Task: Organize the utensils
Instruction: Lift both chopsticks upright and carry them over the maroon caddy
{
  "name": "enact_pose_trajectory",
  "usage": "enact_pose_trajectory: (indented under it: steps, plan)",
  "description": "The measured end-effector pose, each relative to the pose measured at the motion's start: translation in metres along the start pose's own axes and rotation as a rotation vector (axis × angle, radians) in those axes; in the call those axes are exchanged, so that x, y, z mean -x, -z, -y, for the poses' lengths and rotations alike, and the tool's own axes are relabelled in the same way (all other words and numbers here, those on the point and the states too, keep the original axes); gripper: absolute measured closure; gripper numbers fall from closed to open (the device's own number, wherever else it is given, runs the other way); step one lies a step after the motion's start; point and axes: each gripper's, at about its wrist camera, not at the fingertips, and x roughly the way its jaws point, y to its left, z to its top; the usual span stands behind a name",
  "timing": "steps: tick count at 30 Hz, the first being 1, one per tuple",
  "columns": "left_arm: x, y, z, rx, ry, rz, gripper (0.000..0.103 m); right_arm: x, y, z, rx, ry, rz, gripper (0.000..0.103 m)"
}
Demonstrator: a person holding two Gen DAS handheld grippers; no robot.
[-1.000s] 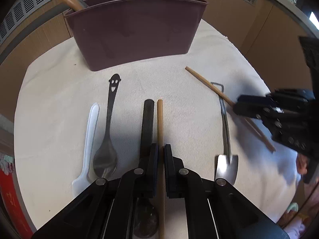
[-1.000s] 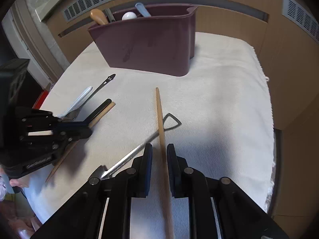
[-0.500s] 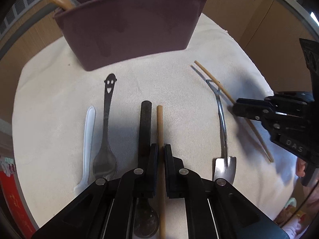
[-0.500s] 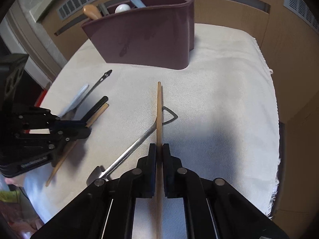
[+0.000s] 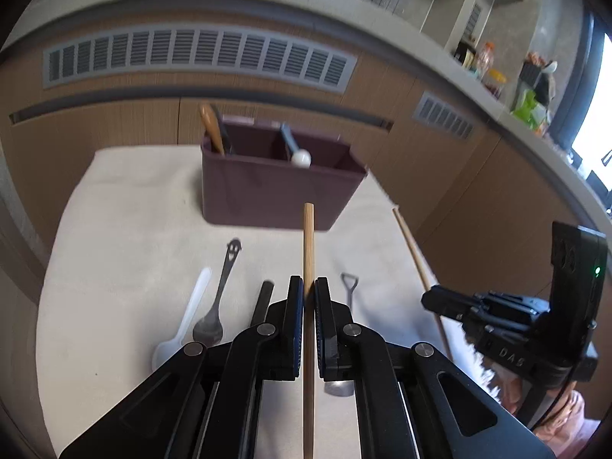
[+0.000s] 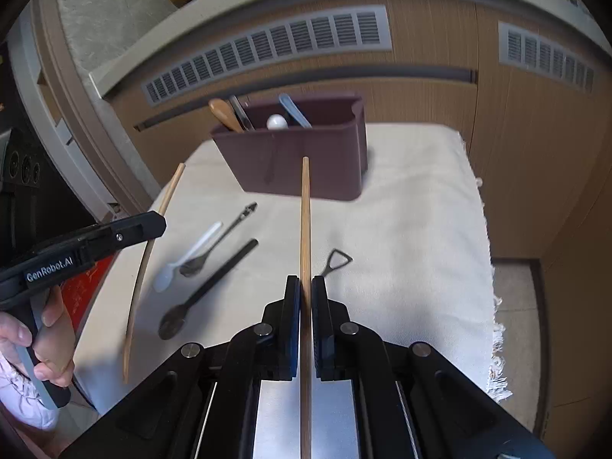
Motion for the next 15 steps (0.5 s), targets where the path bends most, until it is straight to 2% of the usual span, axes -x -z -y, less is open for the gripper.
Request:
enact_pose_trajectory:
  steps: [7, 15]
  plan:
    - [0.054, -0.036, 0.02, -0.033, 0.052, 0.195, 0.097, 0.043, -0.027, -0.028, 0.056, -0.004, 0.154, 0.097]
    - [0.11, -0.126, 0.05, -0.125, 0.092, 0.505, 0.097, 0.122, -0.113, -0.06, 0.166, 0.026, 0.504, 0.097]
